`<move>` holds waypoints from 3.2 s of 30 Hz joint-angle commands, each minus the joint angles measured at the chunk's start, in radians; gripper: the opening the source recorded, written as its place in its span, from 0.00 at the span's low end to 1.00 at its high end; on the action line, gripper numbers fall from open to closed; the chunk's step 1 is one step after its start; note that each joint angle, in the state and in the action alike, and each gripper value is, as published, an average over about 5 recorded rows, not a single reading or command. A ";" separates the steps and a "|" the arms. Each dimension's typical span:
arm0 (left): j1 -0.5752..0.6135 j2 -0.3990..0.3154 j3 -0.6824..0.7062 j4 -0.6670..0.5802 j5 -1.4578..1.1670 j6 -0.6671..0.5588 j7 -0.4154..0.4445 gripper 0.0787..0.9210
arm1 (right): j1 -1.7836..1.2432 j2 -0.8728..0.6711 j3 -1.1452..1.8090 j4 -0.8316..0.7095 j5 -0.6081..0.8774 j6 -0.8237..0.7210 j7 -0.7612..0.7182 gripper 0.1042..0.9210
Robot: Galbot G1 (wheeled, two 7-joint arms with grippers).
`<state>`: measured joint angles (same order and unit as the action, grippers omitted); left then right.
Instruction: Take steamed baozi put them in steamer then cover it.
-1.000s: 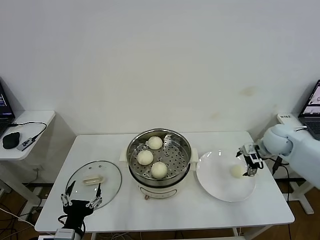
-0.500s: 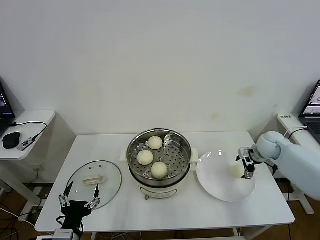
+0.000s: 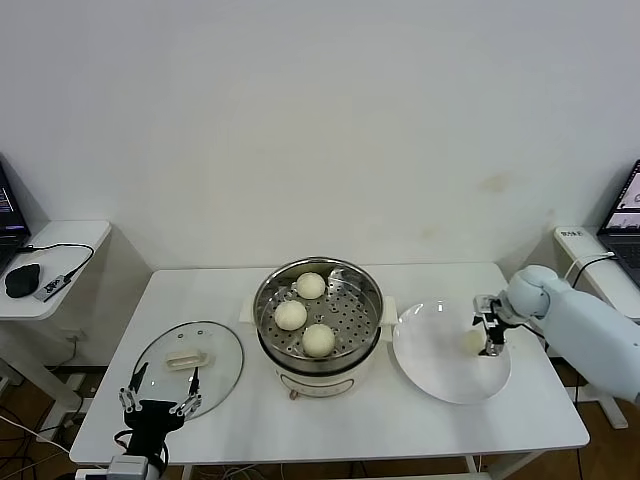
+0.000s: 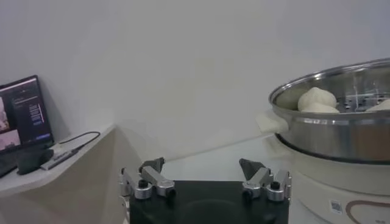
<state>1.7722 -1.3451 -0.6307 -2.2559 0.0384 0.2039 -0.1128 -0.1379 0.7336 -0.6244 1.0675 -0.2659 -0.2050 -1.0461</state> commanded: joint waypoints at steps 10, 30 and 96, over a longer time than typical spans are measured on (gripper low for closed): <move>0.000 -0.002 0.001 -0.002 0.000 0.001 0.000 0.88 | 0.005 0.009 0.006 -0.029 -0.012 -0.004 -0.054 0.61; 0.001 -0.006 0.005 -0.018 0.001 0.002 -0.001 0.88 | 0.438 -0.097 -0.277 0.271 0.298 -0.110 -0.100 0.58; 0.002 -0.022 -0.017 -0.019 -0.014 -0.006 -0.002 0.88 | 0.588 0.253 -0.476 0.336 0.618 -0.331 0.123 0.88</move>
<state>1.7759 -1.3668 -0.6493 -2.2762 0.0253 0.1974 -0.1149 0.4170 1.0279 -1.1241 1.3596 0.3299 -0.5514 -0.9286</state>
